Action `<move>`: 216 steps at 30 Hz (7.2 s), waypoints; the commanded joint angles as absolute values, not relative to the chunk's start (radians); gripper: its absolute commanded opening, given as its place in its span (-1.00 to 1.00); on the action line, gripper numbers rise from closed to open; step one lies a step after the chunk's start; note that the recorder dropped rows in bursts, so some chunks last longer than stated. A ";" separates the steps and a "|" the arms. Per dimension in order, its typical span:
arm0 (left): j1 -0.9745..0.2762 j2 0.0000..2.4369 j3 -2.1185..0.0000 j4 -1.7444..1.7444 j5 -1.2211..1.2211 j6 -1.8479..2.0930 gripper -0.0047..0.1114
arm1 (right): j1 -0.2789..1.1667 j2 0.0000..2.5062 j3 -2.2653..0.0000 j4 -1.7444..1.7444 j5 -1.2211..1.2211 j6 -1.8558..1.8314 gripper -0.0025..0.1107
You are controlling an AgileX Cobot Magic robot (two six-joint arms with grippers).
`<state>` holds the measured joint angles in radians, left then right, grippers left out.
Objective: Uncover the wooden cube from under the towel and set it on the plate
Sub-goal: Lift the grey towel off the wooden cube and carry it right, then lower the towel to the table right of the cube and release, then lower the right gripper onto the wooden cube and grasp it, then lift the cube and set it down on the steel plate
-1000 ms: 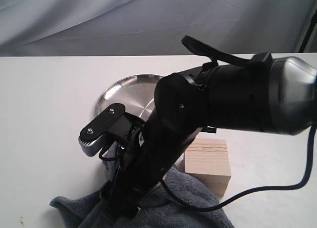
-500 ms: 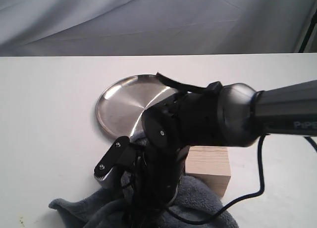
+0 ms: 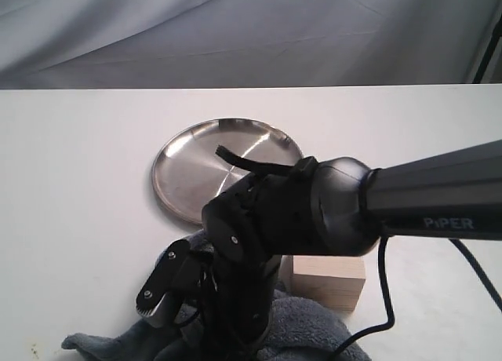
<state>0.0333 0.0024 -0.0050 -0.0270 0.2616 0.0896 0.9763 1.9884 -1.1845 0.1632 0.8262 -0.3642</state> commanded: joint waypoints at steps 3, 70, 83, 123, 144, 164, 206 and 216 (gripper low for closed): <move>0.035 0.000 0.000 -0.035 0.260 0.091 -0.92 | 0.988 1.909 -1.177 0.202 0.858 -0.360 -0.96; 0.035 0.000 0.000 -0.035 0.260 0.091 -0.92 | 0.197 2.093 -1.665 -0.137 1.035 -0.220 -0.68; 0.035 0.000 0.000 -0.035 0.260 0.091 -0.92 | 0.199 2.044 -1.665 -0.182 1.044 -0.168 0.65; 0.035 0.000 0.000 -0.035 0.260 0.091 -0.92 | 0.667 1.742 -1.371 0.049 1.221 -0.741 0.67; 0.035 0.000 0.000 -0.035 0.260 0.091 -0.92 | 0.649 1.822 -1.304 -0.016 1.136 -0.789 0.89; 0.035 0.000 0.000 -0.035 0.260 0.091 -0.92 | 0.649 1.982 -1.304 -0.030 1.085 -0.783 0.89; 0.035 0.000 0.000 -0.035 0.260 0.091 -0.92 | 0.638 1.824 -1.527 0.062 0.991 -0.449 -0.96; 0.035 0.000 0.000 -0.035 0.260 0.091 -0.92 | 0.527 2.227 -2.094 0.137 1.221 -0.204 -0.96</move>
